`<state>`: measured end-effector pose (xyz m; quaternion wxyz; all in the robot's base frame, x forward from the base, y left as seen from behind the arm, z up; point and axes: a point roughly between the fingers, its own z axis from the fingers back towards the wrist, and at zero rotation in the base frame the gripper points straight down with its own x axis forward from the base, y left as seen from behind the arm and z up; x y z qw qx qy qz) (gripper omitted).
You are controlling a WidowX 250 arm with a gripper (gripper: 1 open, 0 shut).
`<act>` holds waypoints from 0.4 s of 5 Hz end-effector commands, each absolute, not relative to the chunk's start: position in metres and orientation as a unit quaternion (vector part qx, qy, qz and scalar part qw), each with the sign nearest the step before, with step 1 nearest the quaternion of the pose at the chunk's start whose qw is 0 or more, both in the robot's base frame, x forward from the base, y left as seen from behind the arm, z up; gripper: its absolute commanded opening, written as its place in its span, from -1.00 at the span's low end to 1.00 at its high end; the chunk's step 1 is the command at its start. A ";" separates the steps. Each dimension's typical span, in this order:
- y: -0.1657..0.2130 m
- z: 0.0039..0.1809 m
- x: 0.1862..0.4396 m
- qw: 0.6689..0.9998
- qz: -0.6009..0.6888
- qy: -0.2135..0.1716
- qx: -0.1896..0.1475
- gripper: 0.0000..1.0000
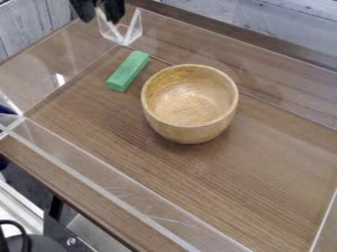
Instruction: Remove the green block from inside the brown bowl and put it on the table
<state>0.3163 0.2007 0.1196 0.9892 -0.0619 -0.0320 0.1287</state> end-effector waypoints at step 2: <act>0.212 0.123 0.330 0.990 0.132 -0.045 -0.035 1.00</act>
